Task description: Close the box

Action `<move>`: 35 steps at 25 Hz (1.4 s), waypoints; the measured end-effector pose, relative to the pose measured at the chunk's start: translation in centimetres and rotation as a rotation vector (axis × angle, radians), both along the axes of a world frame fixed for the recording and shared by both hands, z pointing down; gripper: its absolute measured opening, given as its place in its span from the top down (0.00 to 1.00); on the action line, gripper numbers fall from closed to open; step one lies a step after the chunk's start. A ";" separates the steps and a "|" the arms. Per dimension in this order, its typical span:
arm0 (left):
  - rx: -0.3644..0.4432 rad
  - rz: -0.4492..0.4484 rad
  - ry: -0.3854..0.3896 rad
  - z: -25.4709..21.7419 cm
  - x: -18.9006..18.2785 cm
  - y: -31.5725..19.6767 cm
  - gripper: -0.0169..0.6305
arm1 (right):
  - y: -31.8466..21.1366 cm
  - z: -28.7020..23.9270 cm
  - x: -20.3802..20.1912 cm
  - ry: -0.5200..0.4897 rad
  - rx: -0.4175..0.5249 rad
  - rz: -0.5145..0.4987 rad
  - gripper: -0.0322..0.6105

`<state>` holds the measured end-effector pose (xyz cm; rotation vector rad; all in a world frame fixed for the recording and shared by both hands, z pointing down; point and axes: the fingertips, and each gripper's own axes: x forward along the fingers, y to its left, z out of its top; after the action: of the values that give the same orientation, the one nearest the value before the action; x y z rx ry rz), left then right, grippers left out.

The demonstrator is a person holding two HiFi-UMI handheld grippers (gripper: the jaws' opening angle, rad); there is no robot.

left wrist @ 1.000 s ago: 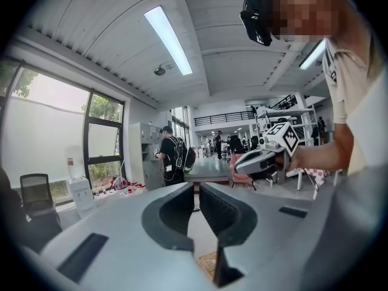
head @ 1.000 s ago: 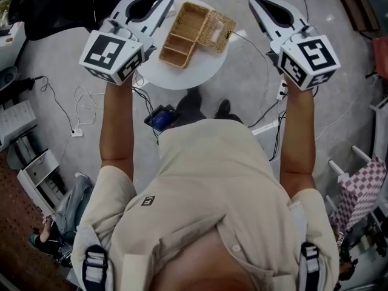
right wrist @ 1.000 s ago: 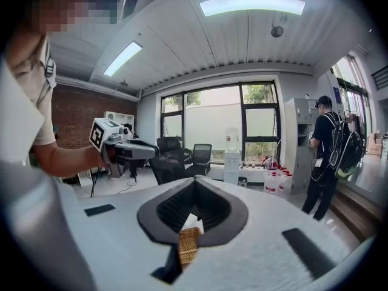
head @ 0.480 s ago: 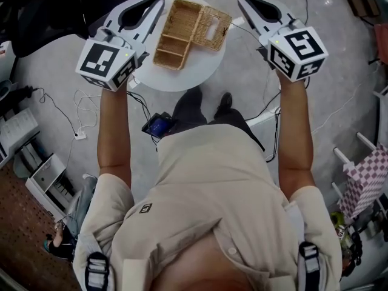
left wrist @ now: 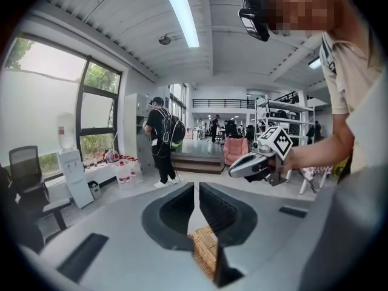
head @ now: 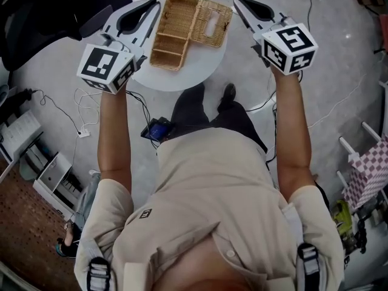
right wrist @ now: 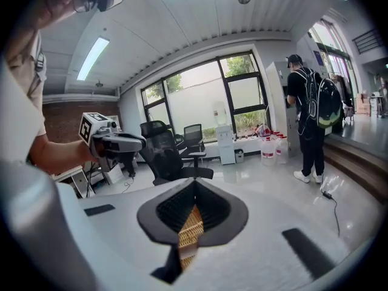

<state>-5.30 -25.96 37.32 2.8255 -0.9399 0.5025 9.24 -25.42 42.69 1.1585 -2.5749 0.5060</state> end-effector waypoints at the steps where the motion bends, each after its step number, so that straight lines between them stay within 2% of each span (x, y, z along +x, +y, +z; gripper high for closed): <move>1: -0.007 0.000 0.000 0.7 0.1 -0.1 0.93 | 0.0 1.1 0.0 -0.006 -0.016 0.004 0.96; 8: -0.065 0.006 -0.018 5.8 1.1 -0.2 0.93 | 0.8 9.1 1.2 -0.050 -0.128 0.036 0.96; 20: -0.140 0.035 -0.028 13.0 1.4 0.7 0.93 | 4.0 21.2 1.6 -0.173 -0.352 0.120 0.87; 29: -0.177 0.037 -0.031 15.7 1.5 1.0 0.93 | 6.0 27.5 1.7 -0.266 -0.497 0.196 0.78; 35: -0.191 0.038 -0.033 16.8 1.4 1.2 0.93 | 6.9 29.7 1.4 -0.412 -0.586 0.232 0.69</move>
<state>-3.88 -24.79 54.07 2.6757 -0.7988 0.6105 10.66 -18.55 72.36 1.2206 -2.3225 1.5690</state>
